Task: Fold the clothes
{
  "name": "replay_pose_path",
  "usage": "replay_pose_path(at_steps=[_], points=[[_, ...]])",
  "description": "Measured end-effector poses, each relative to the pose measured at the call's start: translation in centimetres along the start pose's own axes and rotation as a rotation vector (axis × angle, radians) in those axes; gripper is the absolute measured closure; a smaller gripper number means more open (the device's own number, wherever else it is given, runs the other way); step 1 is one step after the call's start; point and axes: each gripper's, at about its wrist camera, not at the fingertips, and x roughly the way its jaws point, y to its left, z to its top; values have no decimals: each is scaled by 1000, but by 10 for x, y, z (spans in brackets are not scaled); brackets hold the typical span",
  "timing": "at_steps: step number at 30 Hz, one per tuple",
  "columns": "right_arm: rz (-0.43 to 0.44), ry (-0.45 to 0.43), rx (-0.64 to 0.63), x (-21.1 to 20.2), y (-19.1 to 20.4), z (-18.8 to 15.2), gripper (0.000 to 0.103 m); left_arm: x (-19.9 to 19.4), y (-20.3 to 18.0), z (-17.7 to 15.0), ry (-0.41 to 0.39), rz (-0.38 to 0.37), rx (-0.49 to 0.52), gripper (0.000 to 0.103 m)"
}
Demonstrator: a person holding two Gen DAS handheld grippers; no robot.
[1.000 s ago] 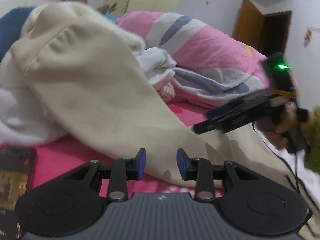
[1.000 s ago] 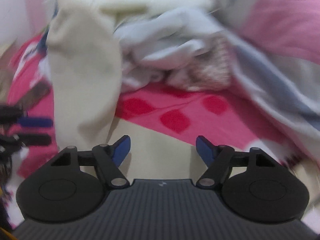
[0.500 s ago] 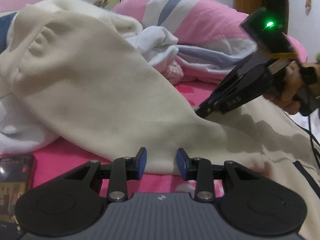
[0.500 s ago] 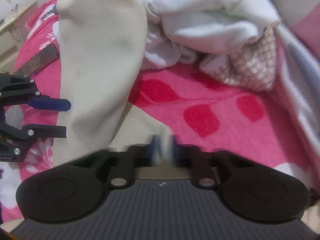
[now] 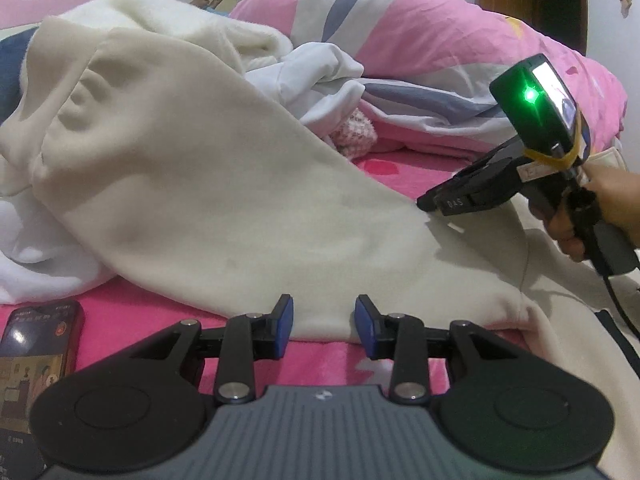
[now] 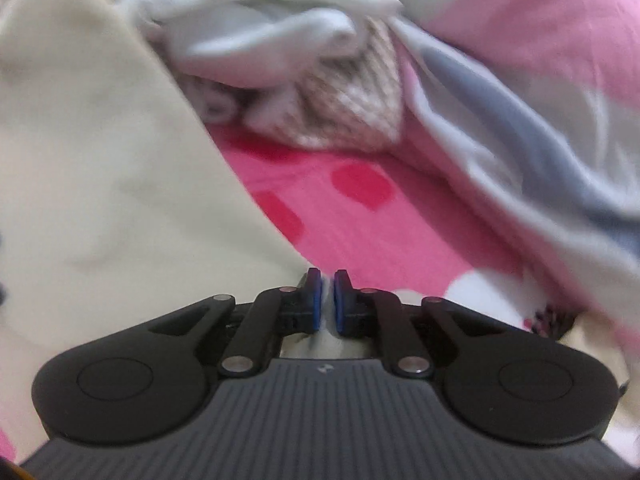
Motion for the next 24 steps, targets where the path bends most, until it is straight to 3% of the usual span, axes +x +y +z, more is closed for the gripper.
replay_pose_path(at_steps=[2,4,6,8,11,16,24], points=[[15,-25,15,-8,-3,3,89,0,1,0,4,1,-3,67],[27,-66,43,-24,-12,8,73,0,1,1,8,3,-6,67],[17,-129,88,-46,-26,14,67,0,2,1,9,3,-12,67],[13,-189,162,-72,-45,16,64,-1,2,1,9,3,-15,67],[23,-208,295,-97,-76,14,64,-4,3,1,9,5,-12,67],[115,-123,430,-92,-99,-2,67,-15,3,1,-13,28,9,66],[178,61,326,-45,-52,-11,76,-14,-12,-2,-31,43,98,65]])
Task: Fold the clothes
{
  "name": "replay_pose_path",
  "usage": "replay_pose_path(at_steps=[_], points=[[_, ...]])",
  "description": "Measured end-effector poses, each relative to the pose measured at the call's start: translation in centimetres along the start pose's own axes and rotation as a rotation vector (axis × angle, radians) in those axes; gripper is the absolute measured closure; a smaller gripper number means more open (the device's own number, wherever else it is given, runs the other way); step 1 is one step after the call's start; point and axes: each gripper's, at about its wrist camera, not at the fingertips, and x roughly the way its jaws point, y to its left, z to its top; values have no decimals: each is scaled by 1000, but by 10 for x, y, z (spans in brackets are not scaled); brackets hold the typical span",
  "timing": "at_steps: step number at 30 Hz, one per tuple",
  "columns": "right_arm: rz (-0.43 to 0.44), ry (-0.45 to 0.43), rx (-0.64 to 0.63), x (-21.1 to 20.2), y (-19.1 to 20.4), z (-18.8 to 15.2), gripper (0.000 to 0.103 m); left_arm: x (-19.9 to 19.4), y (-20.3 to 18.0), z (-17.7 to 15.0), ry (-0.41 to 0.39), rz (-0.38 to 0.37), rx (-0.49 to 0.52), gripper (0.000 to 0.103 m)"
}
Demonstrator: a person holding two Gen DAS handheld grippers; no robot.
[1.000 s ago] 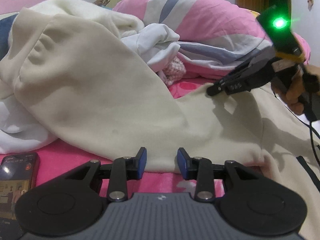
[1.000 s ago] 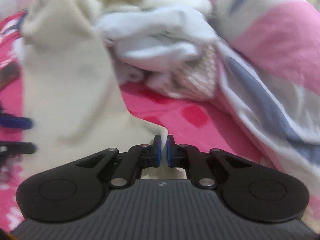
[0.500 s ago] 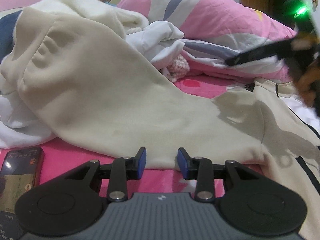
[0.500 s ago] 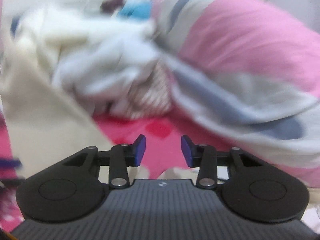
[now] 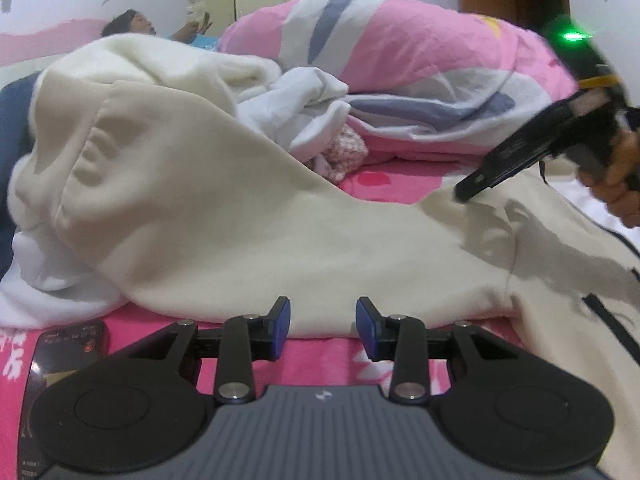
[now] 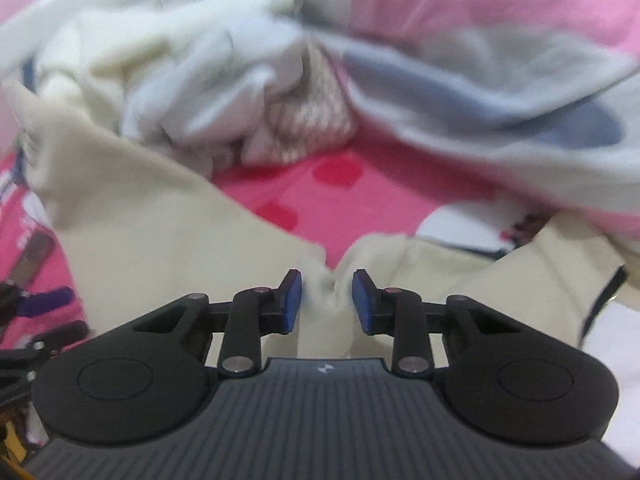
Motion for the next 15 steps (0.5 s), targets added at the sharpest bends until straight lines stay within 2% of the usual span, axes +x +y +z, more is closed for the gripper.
replay_pose_path(at_steps=[3,7,10,13,15], points=[[10,40,44,27,-1,-3,74,3,-1,-2,14,6,-1,65],[15,-17,12,37,6,0,66,3,0,-3,19,5,-6,64],[43,-67,95,28,-7,5,67,1,-1,-4,20,5,-6,64],[31,-172,230,1,-32,12,66,0,0,-4,17,1,-7,64],[20,-200,269,-13,-44,17,66,1,1,-5,17,-1,-14,63]])
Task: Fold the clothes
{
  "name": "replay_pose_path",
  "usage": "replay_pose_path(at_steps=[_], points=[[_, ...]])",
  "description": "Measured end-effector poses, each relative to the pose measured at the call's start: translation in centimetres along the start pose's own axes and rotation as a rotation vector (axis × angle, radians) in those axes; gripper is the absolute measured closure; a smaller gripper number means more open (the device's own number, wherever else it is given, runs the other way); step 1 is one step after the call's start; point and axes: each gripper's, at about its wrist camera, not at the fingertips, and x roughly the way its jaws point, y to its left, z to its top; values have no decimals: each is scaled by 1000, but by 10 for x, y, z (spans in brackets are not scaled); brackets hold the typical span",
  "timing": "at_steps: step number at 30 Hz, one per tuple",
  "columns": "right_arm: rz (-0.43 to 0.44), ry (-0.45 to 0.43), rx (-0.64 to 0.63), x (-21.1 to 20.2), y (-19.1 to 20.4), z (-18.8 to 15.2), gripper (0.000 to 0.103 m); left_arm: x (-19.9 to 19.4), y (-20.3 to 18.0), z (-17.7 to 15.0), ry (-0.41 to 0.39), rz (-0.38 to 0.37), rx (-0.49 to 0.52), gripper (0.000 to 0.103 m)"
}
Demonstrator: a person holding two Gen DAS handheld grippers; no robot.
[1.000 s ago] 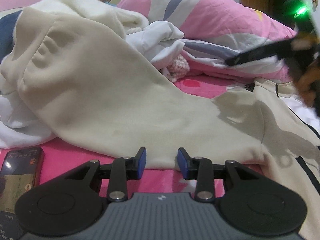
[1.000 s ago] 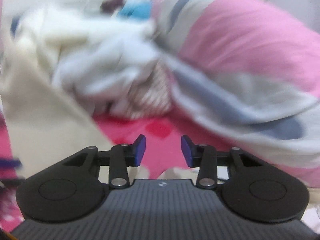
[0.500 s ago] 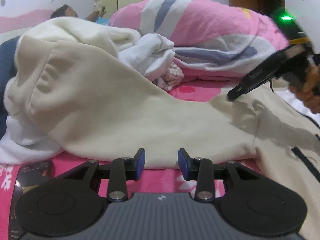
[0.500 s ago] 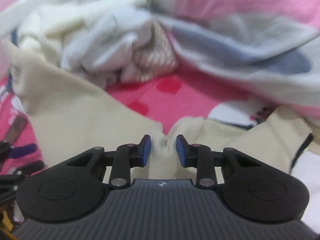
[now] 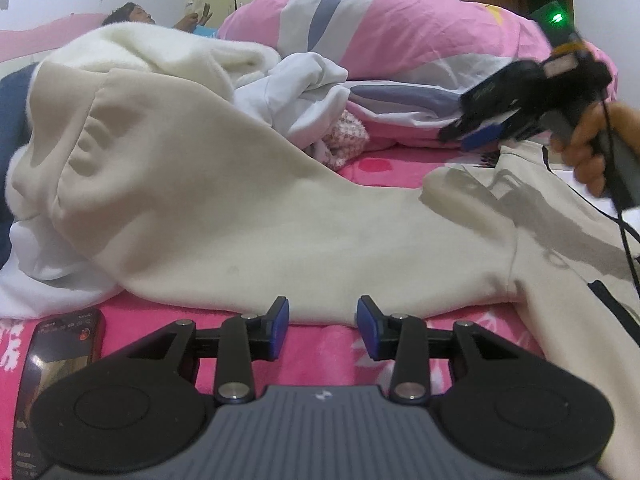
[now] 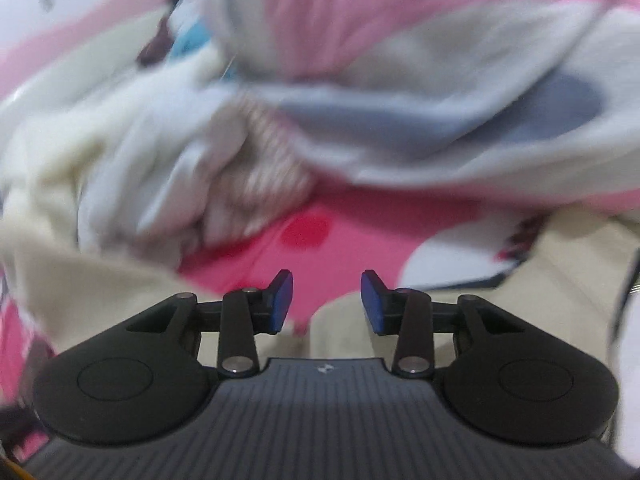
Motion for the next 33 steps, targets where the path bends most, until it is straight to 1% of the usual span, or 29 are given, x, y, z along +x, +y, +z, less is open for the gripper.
replay_pose_path(at_steps=[3,6,7,8,9,12,15,19,23,24,28,33], points=[[0,-1,15,-14,-4,7,66,-1,1,0,-2,-2,-14,63],[23,14,39,-26,-2,4,65,-4,4,0,-4,-6,-29,62],[37,24,54,-31,0,2,64,-6,5,0,-6,-8,-35,61],[52,34,67,-35,3,0,64,-8,5,0,-8,-8,-40,58],[65,44,80,-39,5,-4,62,-11,6,0,-12,-9,-45,54],[95,75,125,-55,13,-18,62,-20,7,1,-26,-11,-56,51],[117,99,176,-72,19,-32,59,-29,7,1,-37,-18,-60,47],[140,109,239,-109,23,-55,54,-40,4,0,-41,-37,-61,43],[113,93,249,-150,32,-80,51,-49,-1,-1,-38,-71,-60,39],[100,82,244,-161,35,-87,48,-51,-3,-2,-39,-80,-57,37],[41,44,238,-204,41,-119,43,-60,-9,-2,-28,-108,-35,32],[-66,-10,297,-254,31,-163,38,-70,-12,-5,19,-126,-20,27]])
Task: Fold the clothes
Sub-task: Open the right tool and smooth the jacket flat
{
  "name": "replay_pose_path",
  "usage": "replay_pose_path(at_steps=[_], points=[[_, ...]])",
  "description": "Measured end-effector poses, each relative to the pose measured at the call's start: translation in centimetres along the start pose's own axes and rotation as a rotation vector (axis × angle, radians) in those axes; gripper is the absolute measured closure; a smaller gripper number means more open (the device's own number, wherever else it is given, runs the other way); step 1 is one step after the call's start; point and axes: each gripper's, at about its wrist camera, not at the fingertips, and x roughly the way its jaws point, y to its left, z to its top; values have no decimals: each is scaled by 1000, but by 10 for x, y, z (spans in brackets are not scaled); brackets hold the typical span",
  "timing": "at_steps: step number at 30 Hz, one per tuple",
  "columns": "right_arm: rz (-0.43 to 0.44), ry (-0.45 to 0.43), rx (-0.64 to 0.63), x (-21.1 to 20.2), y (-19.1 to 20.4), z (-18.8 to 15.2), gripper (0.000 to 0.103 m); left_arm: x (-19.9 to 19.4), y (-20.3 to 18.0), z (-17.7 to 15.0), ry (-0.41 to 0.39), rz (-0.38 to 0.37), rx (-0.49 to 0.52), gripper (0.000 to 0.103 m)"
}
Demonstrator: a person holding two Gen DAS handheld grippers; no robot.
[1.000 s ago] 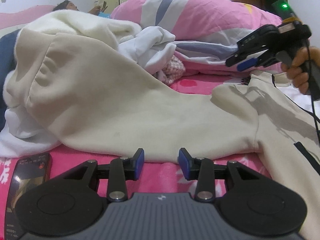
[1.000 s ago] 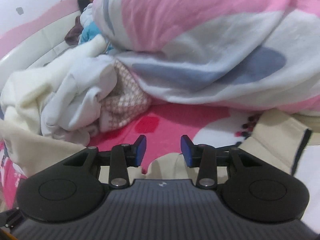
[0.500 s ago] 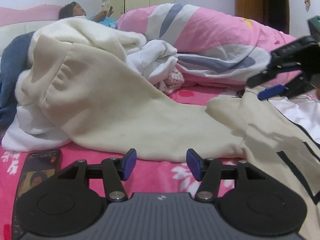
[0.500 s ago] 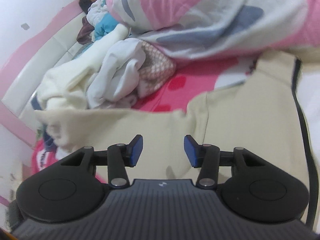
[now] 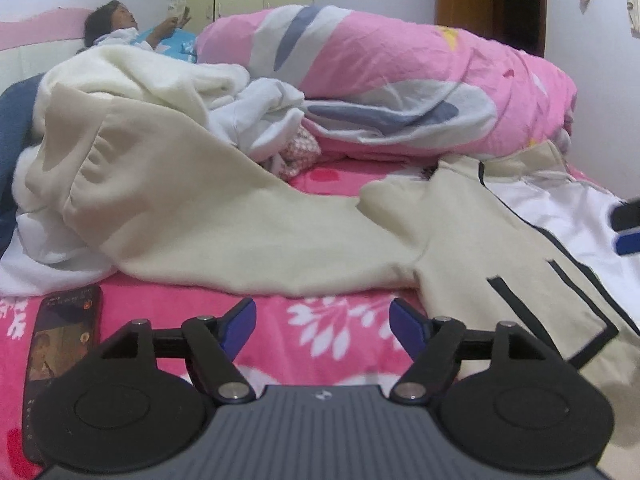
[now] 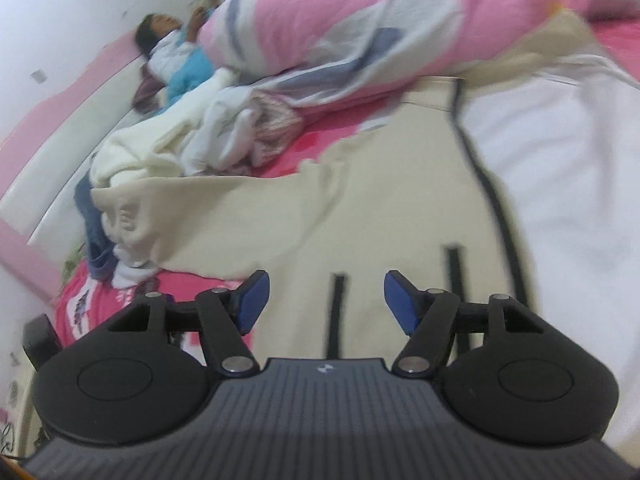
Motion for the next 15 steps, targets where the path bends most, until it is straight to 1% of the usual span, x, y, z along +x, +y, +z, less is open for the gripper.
replay_pose_path(at_steps=[5,7,10,12,15], points=[[-135,-42,50,-27,-26,-36,37,-3,-2,-5,93,-40,-48,26],[-177,-56,57,-34,-35,-49,37,-4,-7,-6,121,-47,-43,26],[-214,-74,57,-39,-49,-62,37,-8,-22,-6,137,-56,-11,26],[-221,-85,52,-41,-56,-68,37,-11,-34,-6,140,-60,12,26],[-236,-98,6,-42,-63,-77,37,-13,-53,-6,149,-63,54,26]])
